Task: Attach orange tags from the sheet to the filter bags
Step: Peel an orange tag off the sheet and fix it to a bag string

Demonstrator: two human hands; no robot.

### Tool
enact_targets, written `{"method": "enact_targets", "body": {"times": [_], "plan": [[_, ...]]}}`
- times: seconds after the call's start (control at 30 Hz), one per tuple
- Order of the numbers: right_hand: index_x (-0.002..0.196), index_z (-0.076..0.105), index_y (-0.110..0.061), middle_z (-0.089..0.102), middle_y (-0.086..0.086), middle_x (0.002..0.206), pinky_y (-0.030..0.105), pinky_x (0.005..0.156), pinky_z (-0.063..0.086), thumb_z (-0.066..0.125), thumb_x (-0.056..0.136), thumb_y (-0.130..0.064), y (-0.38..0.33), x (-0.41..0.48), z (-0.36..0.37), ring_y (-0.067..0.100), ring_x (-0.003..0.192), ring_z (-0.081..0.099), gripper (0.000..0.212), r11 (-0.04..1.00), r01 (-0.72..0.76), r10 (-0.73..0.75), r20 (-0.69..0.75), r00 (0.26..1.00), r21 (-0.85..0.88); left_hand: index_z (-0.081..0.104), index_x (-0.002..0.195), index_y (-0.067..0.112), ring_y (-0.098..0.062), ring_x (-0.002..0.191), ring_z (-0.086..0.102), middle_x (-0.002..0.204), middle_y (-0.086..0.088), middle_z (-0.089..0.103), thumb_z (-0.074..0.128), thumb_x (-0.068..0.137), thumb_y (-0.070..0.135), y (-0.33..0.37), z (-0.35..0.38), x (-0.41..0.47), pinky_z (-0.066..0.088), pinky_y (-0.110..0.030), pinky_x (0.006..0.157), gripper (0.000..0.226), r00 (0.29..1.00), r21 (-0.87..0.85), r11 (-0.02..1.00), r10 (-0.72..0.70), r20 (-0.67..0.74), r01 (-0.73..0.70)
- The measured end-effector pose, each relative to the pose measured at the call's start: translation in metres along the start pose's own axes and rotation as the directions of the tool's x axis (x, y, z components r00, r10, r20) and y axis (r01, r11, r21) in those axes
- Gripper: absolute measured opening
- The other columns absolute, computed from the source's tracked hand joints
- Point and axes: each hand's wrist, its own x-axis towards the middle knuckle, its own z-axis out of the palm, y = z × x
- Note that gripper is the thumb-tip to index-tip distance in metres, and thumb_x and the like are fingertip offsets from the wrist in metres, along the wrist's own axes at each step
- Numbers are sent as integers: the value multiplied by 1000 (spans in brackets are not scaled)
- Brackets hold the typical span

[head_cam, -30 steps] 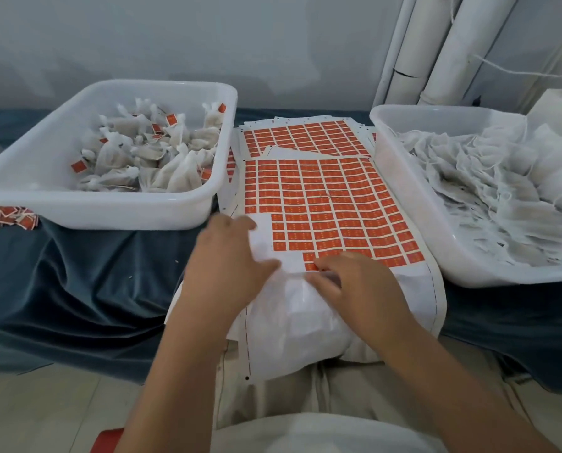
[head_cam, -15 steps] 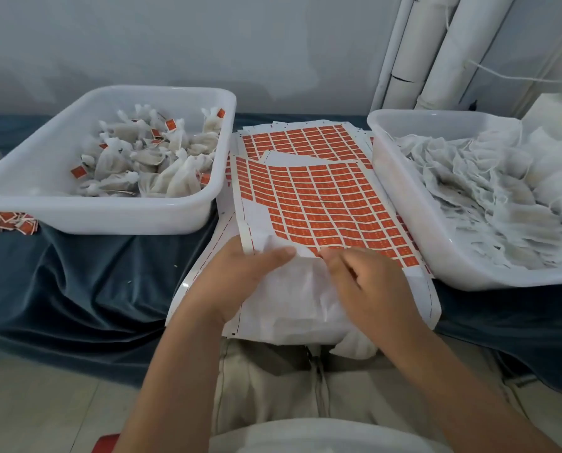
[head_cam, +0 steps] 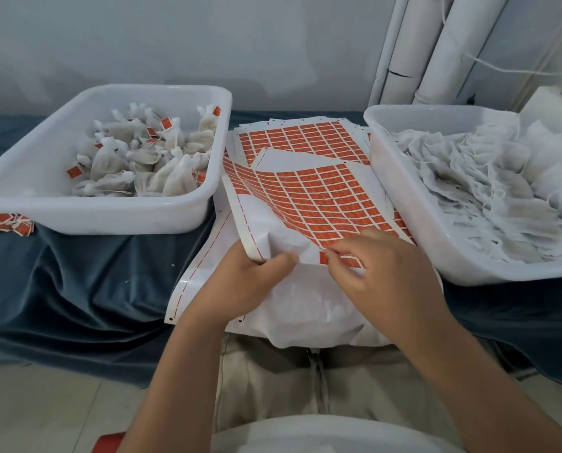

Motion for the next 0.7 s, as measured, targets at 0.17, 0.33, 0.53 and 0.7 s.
{"method": "enact_targets", "body": {"times": [0.17, 0.33, 0.53, 0.7], "plan": [[82, 78, -22, 71, -11, 75, 17, 68, 44, 71, 93, -46, -2, -1, -4, 8, 69, 63, 27, 993, -49, 38, 107, 994, 106, 60, 125, 49, 2, 121, 63, 125, 27, 69, 60, 96, 28, -7, 1, 2, 53, -13, 94, 37, 999, 20, 999, 30, -11, -30], [65, 63, -20, 56, -12, 60, 17, 60, 35, 71, 94, -27, 1, -1, 2, 10, 57, 52, 31, 994, -96, 88, 155, 984, 46, 60, 129, 43, 4, 120, 63, 123, 30, 69, 60, 93, 29, -10, 1, 2, 50, -10, 96, 39, 1000, 55, 998, 10, 8, -10], [80, 73, -33, 68, -17, 73, 19, 72, 47, 71, 94, -41, -3, -2, -1, 7, 69, 62, 16, 987, -103, 71, 245, 967, 119, 58, 131, 44, 4, 120, 62, 124, 31, 68, 61, 95, 30, -13, -2, 2, 50, -9, 93, 38, 1000, 79, 997, -13, 5, 12], [63, 39, -39, 31, -23, 52, 12, 61, 27, 75, 90, -17, -6, 0, -3, 2, 49, 39, 50, 998, -18, 10, 146, 989, 56, 59, 128, 47, 6, 118, 63, 123, 32, 68, 62, 98, 28, -11, -2, 1, 52, -9, 92, 36, 999, 72, 997, -42, 2, 42]]}}
